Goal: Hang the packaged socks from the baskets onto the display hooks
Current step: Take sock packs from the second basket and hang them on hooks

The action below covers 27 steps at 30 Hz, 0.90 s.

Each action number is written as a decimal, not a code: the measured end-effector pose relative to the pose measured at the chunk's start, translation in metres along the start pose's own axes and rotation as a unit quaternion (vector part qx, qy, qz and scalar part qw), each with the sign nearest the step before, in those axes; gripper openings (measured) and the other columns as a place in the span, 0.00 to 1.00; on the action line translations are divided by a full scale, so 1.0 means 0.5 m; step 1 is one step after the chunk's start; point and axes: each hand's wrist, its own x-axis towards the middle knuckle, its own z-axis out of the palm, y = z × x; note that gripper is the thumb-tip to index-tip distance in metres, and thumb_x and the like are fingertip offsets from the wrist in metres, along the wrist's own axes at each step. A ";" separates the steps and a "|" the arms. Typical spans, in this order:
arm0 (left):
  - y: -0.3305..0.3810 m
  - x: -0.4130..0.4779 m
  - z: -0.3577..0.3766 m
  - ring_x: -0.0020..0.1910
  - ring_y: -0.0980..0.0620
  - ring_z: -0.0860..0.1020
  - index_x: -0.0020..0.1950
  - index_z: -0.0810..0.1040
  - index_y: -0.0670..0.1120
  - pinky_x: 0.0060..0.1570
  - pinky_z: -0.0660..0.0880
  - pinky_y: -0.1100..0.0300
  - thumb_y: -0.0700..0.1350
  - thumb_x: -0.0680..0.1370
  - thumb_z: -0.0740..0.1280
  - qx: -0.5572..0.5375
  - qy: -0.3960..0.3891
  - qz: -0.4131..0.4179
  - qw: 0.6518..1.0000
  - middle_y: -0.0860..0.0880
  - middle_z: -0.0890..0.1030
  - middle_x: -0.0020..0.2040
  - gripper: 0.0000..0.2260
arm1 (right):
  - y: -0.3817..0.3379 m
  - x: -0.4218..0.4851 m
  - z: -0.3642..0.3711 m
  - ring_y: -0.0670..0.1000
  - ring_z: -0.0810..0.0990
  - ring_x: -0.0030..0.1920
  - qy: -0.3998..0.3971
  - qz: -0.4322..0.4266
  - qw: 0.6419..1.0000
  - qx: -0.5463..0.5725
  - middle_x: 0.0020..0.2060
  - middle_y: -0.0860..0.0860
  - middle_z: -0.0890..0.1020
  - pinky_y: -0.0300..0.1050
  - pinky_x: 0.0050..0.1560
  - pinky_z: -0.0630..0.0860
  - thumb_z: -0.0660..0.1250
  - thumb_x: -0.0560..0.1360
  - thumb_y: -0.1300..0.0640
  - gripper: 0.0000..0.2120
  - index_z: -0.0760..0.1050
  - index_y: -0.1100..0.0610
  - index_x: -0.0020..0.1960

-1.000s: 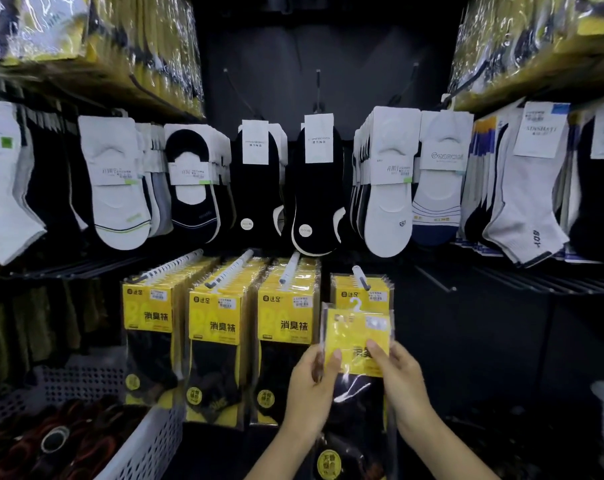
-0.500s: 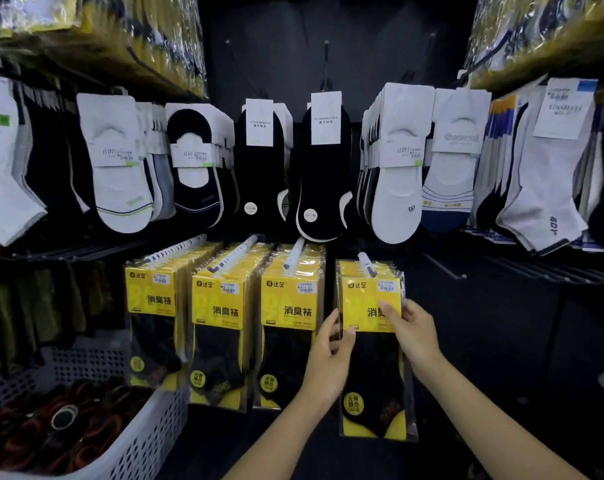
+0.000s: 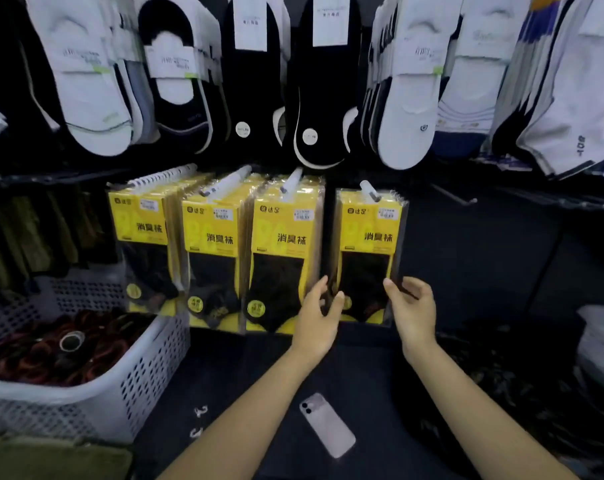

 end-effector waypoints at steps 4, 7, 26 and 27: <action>-0.149 -0.131 0.002 0.61 0.58 0.71 0.71 0.67 0.51 0.56 0.68 0.66 0.52 0.80 0.61 0.017 -0.023 -0.085 0.996 0.54 0.70 0.66 0.20 | 0.162 -0.131 -0.049 0.47 0.75 0.51 -0.052 0.065 0.996 -0.038 0.51 0.48 0.76 0.34 0.48 0.71 0.70 0.74 0.58 0.13 0.73 0.58 0.57; -0.266 -0.251 0.012 0.51 0.62 0.74 0.62 0.72 0.48 0.47 0.68 0.76 0.46 0.80 0.63 0.026 -0.035 -0.160 0.986 0.52 0.75 0.59 0.11 | 0.299 -0.250 -0.092 0.45 0.77 0.42 -0.107 0.146 0.979 -0.095 0.45 0.52 0.77 0.28 0.39 0.73 0.71 0.73 0.64 0.10 0.73 0.61 0.51; -0.544 -0.551 -0.041 0.51 0.42 0.79 0.50 0.78 0.44 0.55 0.76 0.46 0.45 0.80 0.62 0.106 -0.028 -0.458 0.882 0.39 0.81 0.54 0.07 | 0.553 -0.477 -0.263 0.62 0.70 0.66 -0.151 0.464 0.830 -0.269 0.68 0.60 0.70 0.48 0.56 0.69 0.69 0.76 0.54 0.28 0.66 0.64 0.70; -0.543 -0.552 -0.044 0.50 0.42 0.79 0.48 0.78 0.43 0.55 0.76 0.46 0.43 0.80 0.63 0.097 -0.015 -0.468 0.878 0.38 0.81 0.53 0.06 | 0.554 -0.475 -0.264 0.63 0.72 0.64 -0.137 0.465 0.831 -0.271 0.66 0.61 0.72 0.49 0.56 0.70 0.69 0.75 0.55 0.26 0.67 0.65 0.69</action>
